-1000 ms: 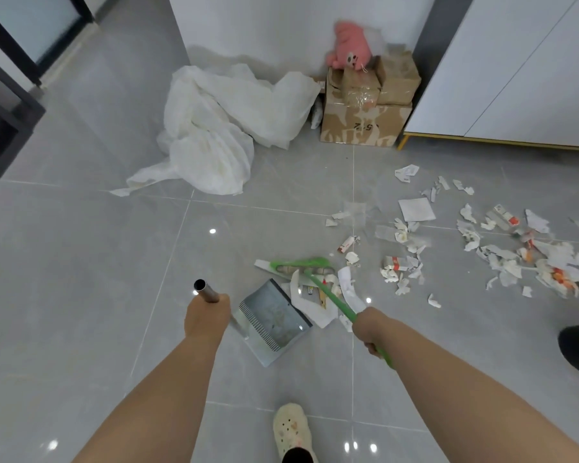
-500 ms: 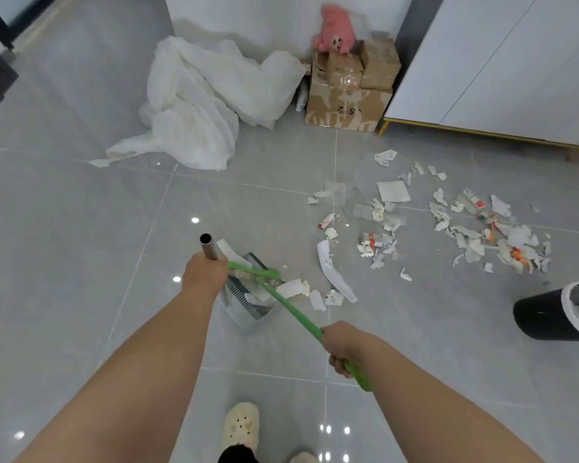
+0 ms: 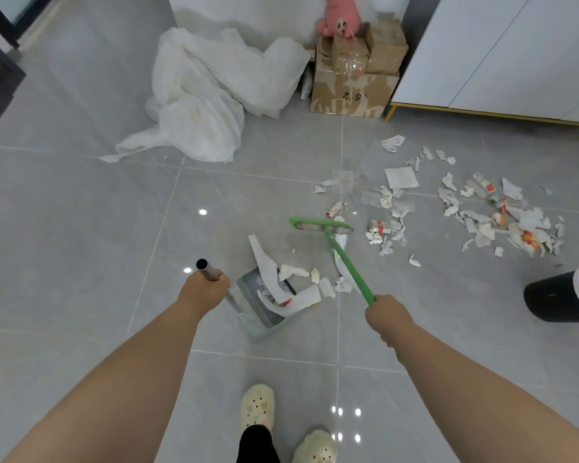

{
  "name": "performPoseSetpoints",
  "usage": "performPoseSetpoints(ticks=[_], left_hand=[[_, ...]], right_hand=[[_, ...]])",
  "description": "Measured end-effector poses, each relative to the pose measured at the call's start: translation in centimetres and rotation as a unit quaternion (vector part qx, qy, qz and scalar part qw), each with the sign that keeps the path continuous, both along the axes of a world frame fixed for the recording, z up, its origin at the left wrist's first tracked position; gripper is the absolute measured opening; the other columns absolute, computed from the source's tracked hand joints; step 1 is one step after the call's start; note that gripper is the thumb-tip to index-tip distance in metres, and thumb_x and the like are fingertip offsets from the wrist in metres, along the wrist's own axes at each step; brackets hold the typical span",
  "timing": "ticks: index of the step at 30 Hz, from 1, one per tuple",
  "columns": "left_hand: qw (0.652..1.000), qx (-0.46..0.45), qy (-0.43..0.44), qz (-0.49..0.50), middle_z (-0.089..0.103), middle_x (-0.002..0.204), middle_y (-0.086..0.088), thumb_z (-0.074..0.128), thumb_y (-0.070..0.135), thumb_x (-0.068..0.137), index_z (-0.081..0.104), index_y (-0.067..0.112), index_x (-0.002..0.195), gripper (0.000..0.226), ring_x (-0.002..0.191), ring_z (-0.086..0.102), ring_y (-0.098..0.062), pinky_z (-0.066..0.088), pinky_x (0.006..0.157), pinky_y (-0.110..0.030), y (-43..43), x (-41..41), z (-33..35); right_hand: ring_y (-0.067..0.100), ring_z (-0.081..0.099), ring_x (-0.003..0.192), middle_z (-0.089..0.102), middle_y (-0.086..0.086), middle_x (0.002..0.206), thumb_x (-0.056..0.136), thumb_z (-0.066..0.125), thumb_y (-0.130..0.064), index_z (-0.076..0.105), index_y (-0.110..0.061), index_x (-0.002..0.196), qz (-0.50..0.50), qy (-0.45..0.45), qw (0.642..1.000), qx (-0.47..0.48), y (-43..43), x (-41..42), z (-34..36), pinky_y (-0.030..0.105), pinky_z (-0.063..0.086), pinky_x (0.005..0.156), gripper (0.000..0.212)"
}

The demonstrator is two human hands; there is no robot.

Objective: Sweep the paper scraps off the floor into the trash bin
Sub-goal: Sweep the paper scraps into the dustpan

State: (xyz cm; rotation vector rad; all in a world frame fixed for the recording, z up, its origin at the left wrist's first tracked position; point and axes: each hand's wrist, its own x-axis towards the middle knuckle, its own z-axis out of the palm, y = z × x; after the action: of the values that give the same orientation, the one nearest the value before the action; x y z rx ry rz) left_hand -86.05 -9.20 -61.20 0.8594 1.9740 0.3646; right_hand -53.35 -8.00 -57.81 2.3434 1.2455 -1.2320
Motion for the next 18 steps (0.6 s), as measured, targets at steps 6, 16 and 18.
performPoseSetpoints(ticks=[6, 16, 18], left_hand=[[1.0, 0.0, -0.007, -0.003, 0.041, 0.061, -0.004, 0.045, 0.018, 0.083, 0.055, 0.009, 0.074, 0.016, 0.058, 0.039, -0.022, 0.033, 0.059, -0.031, -0.8, 1.0, -0.4], [1.0, -0.022, 0.007, 0.011, 0.051, 0.074, -0.008, 0.045, 0.023, 0.083, 0.057, 0.015, 0.084, 0.014, 0.08, 0.064, -0.03, 0.044, 0.064, -0.033, -0.3, 1.1, -0.3], [1.0, -0.022, 0.012, 0.011, 0.054, 0.076, -0.008, 0.045, 0.023, 0.084, 0.057, 0.015, 0.086, 0.015, 0.079, 0.064, -0.029, 0.045, 0.064, -0.032, -0.2, 1.3, -0.3]], right_hand=[[0.018, 0.034, 0.047, 0.04, 0.011, 0.065, 0.096, 0.035, -0.007, 0.042, -0.002, 0.102, -0.148, 0.041, 0.984, -0.088, -0.6, 0.1, -1.0, 0.024, 0.027, 0.045, 0.01], [0.014, 0.031, 0.048, 0.037, 0.007, 0.062, 0.098, 0.029, -0.008, 0.036, -0.01, 0.074, -0.108, 0.134, 0.964, -0.204, -3.8, -4.5, 1.0, 0.022, 0.026, 0.045, 0.026], [0.01, 0.031, 0.044, 0.039, 0.004, 0.059, 0.099, 0.031, -0.016, 0.041, -0.009, 0.085, -0.164, 0.153, 0.949, -0.223, -3.6, -4.8, 2.1, 0.019, 0.026, 0.041, 0.019]])
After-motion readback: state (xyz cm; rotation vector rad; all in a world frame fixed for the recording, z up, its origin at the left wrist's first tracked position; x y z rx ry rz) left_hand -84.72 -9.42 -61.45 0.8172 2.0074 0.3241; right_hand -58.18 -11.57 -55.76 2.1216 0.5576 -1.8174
